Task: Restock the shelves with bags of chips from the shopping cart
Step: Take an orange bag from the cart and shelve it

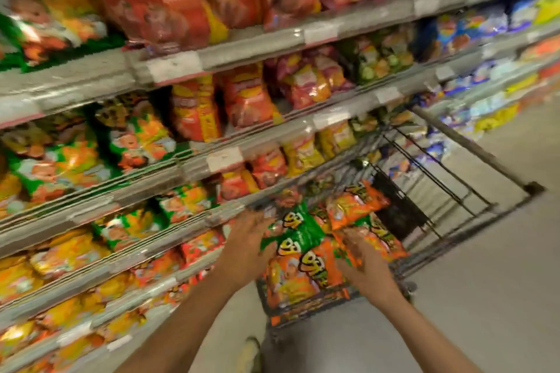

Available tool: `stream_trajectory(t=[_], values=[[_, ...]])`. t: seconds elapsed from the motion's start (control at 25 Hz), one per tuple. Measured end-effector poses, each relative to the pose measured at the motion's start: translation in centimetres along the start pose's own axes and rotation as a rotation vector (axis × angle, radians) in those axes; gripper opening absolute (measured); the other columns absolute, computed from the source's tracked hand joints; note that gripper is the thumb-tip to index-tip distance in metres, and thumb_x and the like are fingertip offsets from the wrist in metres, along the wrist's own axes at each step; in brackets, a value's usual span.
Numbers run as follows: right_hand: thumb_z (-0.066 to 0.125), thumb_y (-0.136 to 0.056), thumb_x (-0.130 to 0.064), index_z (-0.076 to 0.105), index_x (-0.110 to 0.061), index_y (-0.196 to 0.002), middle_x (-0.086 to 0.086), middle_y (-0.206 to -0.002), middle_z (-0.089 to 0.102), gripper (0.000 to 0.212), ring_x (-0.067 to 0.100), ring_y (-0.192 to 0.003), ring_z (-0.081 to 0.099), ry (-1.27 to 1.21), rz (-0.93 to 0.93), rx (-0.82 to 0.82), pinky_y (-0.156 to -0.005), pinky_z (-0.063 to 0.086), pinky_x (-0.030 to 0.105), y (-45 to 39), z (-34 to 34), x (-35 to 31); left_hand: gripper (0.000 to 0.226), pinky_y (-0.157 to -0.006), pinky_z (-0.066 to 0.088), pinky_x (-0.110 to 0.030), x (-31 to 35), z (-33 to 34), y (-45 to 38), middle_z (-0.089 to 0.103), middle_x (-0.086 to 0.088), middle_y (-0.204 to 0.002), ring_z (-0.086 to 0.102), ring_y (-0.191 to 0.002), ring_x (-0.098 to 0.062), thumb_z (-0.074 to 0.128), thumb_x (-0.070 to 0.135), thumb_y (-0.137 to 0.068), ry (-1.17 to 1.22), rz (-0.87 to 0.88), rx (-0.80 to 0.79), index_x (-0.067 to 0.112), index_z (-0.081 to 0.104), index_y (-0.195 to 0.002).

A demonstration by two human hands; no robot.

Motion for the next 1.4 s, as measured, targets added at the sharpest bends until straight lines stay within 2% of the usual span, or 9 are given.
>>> stream_trajectory(t=[0.2,0.48,0.64,0.84,0.96,1.04,1.12,1.28,1.4], values=[[0.075,-0.09,-0.02,0.042,-0.011,-0.147,0.011,-0.124,0.064,0.067,0.027,-0.115,0.06,-0.054,0.242,0.055,-0.096,0.049,0.04,-0.6,-0.6,5.8,0.057,-0.122,0.019,-0.038,-0.4,6.2,-7.0,0.028,-0.005,-0.16,0.017,-0.151,-0.024,0.052,0.04,-0.102,-0.004,-0.042,-0.291,0.019,0.038,-0.153],[0.071,-0.093,-0.017,0.037,-0.01,-0.148,0.002,-0.102,0.064,0.066,0.023,-0.094,0.062,-0.417,0.611,0.049,-0.085,0.051,0.038,-6.7,6.9,9.8,0.069,-0.114,0.03,-0.037,-8.2,16.1,-16.8,0.04,-0.016,-0.151,0.032,-0.143,-0.032,0.066,0.038,-0.094,-0.104,-0.098,-0.696,0.013,0.038,-0.152],[0.077,-0.088,-0.027,0.034,-0.015,-0.147,0.01,-0.127,0.065,0.074,0.027,-0.112,0.065,-0.692,0.99,0.162,-0.081,0.054,0.029,-8.9,13.3,11.2,0.086,-0.111,0.036,-0.04,-13.1,21.6,-20.0,0.033,-0.017,-0.155,0.033,-0.142,-0.032,0.071,0.046,-0.089,-0.127,-0.168,-0.877,0.013,0.03,-0.156],[0.08,-0.082,-0.028,0.011,-0.022,-0.157,0.013,-0.144,0.049,0.102,0.036,-0.129,0.053,-0.688,1.252,0.361,-0.104,0.048,0.052,-9.0,19.2,10.3,0.114,-0.115,0.036,-0.048,-15.5,25.7,-19.3,0.029,-0.014,-0.161,0.032,-0.147,-0.032,0.084,0.054,-0.069,0.005,-0.242,-1.106,0.02,0.023,-0.158],[0.078,-0.082,-0.02,0.024,-0.017,-0.153,0.016,-0.143,0.047,0.09,0.037,-0.133,0.046,-0.653,1.296,0.492,-0.108,0.043,0.053,-9.1,20.5,10.1,0.105,-0.106,0.041,-0.035,-16.1,26.8,-18.9,0.04,-0.014,-0.153,0.042,-0.137,-0.028,0.091,0.041,-0.067,0.015,-0.258,-1.075,0.013,0.034,-0.151],[0.077,-0.084,-0.025,0.026,-0.017,-0.153,0.015,-0.141,0.045,0.085,0.036,-0.133,0.044,-0.641,1.272,0.503,-0.109,0.042,0.052,-9.3,20.5,9.9,0.095,-0.087,0.039,-0.022,-16.1,26.9,-18.9,0.048,-0.006,-0.14,0.048,-0.121,-0.018,0.09,0.037,-0.07,0.046,-0.242,-1.071,0.013,0.038,-0.145],[0.075,-0.086,-0.036,0.023,-0.024,-0.155,0.012,-0.143,0.039,0.087,0.035,-0.135,0.042,-0.67,1.249,0.466,-0.109,0.042,0.051,-9.3,20.3,9.6,0.09,-0.084,0.043,-0.018,-16.1,26.5,-19.2,0.052,0.002,-0.131,0.052,-0.118,-0.016,0.089,0.038,-0.073,0.126,-0.25,-1.116,0.017,0.038,-0.144],[0.072,-0.084,-0.055,0.028,-0.038,-0.154,0.008,-0.148,0.037,0.084,0.033,-0.136,0.044,-0.73,1.154,0.462,-0.111,0.042,0.052,-8.7,19.2,9.1,0.083,-0.1,0.052,-0.043,-15.6,23.6,-20.7,0.065,0.001,-0.127,0.063,-0.116,-0.023,0.081,0.053,-0.068,0.211,-0.294,-1.065,0.03,0.042,-0.137],[0.075,-0.075,-0.063,0.037,-0.039,-0.149,0.01,-0.147,0.045,0.087,0.033,-0.132,0.052,-0.823,1.037,0.504,-0.107,0.046,0.057,-9.2,17.3,8.3,0.086,-0.096,0.054,-0.044,-14.9,20.5,-21.2,0.069,0.009,-0.118,0.065,-0.111,-0.017,0.073,0.067,-0.06,0.27,-0.342,-0.932,0.039,0.046,-0.136]])
Point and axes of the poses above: each hand's wrist, its own y-axis away from the middle knuckle, its own z-axis out of the palm, x = y × z, the point moved 4 cm from there along -y, towards the middle knuckle
